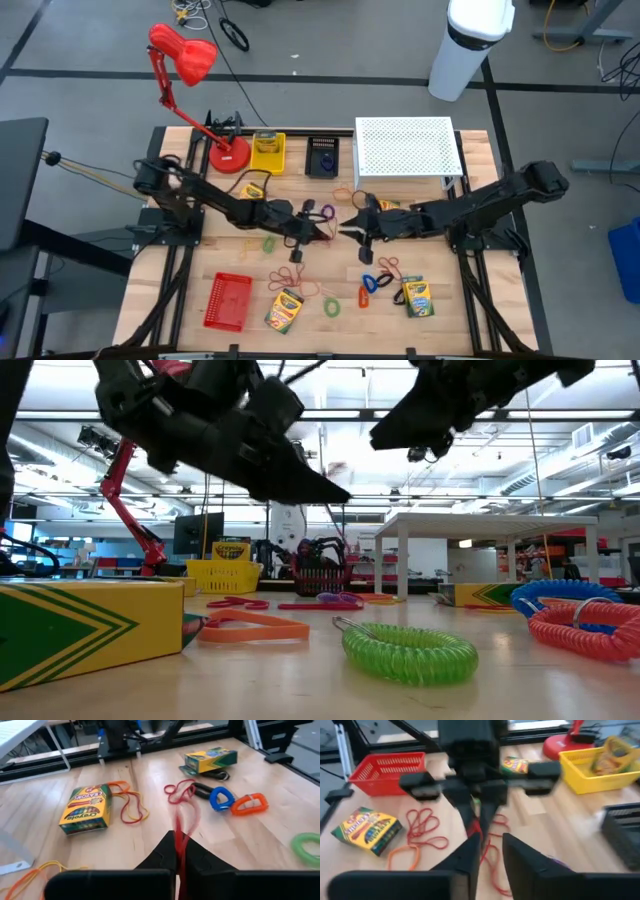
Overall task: Pick & Place Office Desk Supplies
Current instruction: Put the red rubber band into the red bin
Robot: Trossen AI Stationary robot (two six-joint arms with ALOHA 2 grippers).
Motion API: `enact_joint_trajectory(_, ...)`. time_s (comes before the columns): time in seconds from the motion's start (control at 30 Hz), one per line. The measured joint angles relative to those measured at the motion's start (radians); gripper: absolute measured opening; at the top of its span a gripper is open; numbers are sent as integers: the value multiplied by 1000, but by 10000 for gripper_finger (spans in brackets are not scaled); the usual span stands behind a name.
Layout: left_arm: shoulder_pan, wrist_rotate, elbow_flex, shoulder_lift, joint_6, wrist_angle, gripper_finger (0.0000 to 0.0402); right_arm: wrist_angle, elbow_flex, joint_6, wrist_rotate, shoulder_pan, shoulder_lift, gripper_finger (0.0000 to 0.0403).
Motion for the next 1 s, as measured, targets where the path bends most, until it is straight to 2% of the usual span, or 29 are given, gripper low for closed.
enact_joint_trajectory(0.1,-2,0,-5,-82,-9,-118,4,-59,-1,-26,55,0,-49,110)
enact_joint_trajectory(0.17,-2,6,-5,-138,-33,-208,4,-71,-14,-45,98,0,-71,100)
enact_joint_trajectory(0.3,-12,33,-3,-277,-121,-423,4,-39,-60,-66,214,0,-86,46)
enact_joint_trajectory(0.4,-37,73,-3,-389,-221,-593,4,-31,-75,-84,243,-9,-85,8)
enact_joint_trajectory(0.57,-124,52,29,-545,-422,-851,4,-20,-76,-83,242,-7,-85,23)
enact_joint_trajectory(0.73,-249,-1,127,-601,-621,-1107,4,-13,-78,-84,239,-7,-85,5)
enact_joint_trajectory(0.87,-348,-4,233,-600,-799,-1322,4,22,-109,-96,245,-7,-85,15)
enact_joint_trajectory(1.0,-448,7,283,-599,-1015,-1446,5,38,-119,-109,245,-7,-85,10)
